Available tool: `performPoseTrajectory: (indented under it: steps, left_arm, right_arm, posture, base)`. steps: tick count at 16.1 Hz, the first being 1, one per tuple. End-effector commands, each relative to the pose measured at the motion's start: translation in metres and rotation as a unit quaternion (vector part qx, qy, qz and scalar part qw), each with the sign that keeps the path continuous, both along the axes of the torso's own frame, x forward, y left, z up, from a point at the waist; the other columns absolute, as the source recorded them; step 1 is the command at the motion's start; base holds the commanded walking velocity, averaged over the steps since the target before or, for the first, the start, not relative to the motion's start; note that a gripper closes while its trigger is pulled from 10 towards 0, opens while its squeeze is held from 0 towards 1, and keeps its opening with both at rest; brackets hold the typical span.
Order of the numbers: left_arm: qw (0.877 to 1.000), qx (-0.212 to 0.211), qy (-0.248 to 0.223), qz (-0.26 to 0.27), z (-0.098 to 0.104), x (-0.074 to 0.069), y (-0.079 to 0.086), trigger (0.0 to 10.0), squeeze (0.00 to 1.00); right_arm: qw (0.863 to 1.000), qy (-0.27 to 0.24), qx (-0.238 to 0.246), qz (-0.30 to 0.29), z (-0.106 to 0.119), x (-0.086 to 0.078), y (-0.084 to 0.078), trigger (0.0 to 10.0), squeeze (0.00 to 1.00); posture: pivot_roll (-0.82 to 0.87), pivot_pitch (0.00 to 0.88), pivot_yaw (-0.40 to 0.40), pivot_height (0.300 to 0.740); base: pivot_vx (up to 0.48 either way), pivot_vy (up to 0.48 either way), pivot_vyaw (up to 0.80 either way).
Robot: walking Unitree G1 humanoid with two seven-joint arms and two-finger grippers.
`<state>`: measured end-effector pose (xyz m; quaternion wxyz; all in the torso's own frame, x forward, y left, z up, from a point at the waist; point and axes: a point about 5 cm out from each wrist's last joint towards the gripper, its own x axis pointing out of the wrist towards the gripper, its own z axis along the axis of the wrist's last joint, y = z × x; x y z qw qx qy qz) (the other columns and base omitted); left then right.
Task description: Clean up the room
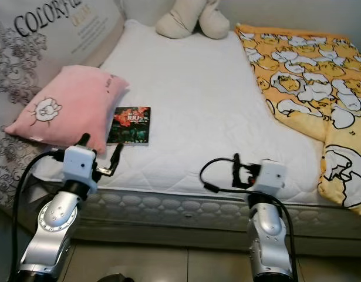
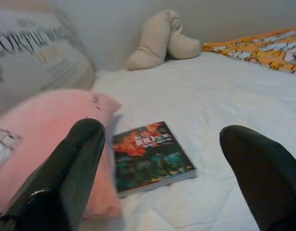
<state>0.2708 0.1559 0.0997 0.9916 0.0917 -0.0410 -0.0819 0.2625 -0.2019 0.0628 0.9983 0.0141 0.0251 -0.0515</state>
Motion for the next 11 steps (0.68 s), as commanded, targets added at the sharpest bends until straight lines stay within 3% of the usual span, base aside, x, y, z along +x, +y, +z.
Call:
performPoseTrajectory:
  steps: [1,6,11]
  left_arm:
    - [0.999,-0.032,0.019,0.034,-0.003,0.002,0.007,10.0,0.00]
    - [0.989,-0.080,0.065,0.102,-0.017,0.005,0.023,10.0,0.00]
    - [0.990,-0.088,0.066,0.091,-0.015,0.009,0.019,10.0,0.00]
  right_arm:
    - [1.000,-0.010,-0.022,0.017,0.005,0.004,0.004,10.0,0.00]
    - [0.999,-0.017,-0.032,0.029,0.015,0.018,0.004,10.0,0.00]
    - [0.998,-0.023,-0.036,0.036,0.019,0.022,0.005,10.0,0.00]
  posture:
    - [-0.05,0.000,-0.007,0.740]
    - [-0.05,0.000,-0.006,0.740]
    - [-0.06,0.000,0.000,0.740]
  base:
    - [0.247,-0.409,0.00]
    - [0.277,-0.388,0.00]
    - [0.304,-0.368,0.00]
